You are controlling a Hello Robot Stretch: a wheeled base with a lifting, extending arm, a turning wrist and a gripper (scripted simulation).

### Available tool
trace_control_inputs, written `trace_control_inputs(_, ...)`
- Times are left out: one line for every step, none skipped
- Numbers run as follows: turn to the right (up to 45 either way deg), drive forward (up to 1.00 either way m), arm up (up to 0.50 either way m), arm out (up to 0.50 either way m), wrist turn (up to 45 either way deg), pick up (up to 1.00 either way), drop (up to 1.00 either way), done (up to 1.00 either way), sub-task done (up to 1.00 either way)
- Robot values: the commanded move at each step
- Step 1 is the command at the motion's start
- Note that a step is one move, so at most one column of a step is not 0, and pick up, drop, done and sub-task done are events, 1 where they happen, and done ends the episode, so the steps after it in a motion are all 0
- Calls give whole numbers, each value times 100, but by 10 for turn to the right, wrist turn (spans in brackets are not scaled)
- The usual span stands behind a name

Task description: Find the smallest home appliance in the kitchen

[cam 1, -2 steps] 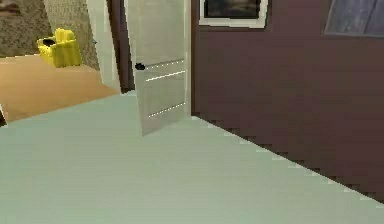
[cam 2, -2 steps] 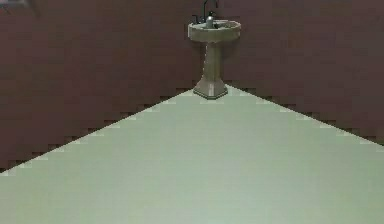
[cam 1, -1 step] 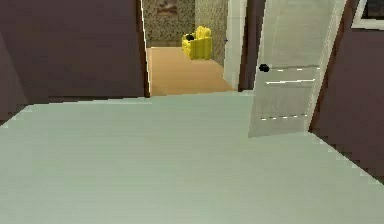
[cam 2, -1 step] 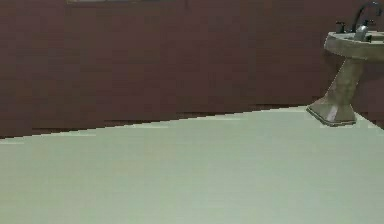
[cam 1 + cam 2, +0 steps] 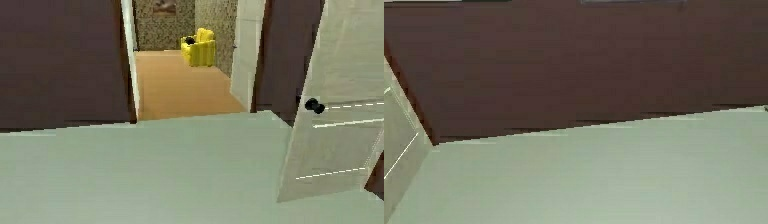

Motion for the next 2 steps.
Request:
trace_control_inputs(-30, 0, 0, 0, 0, 0, 0, 0, 0)
trace_control_inputs(0, 100, 0, 0, 0, 0, 0, 0, 0)
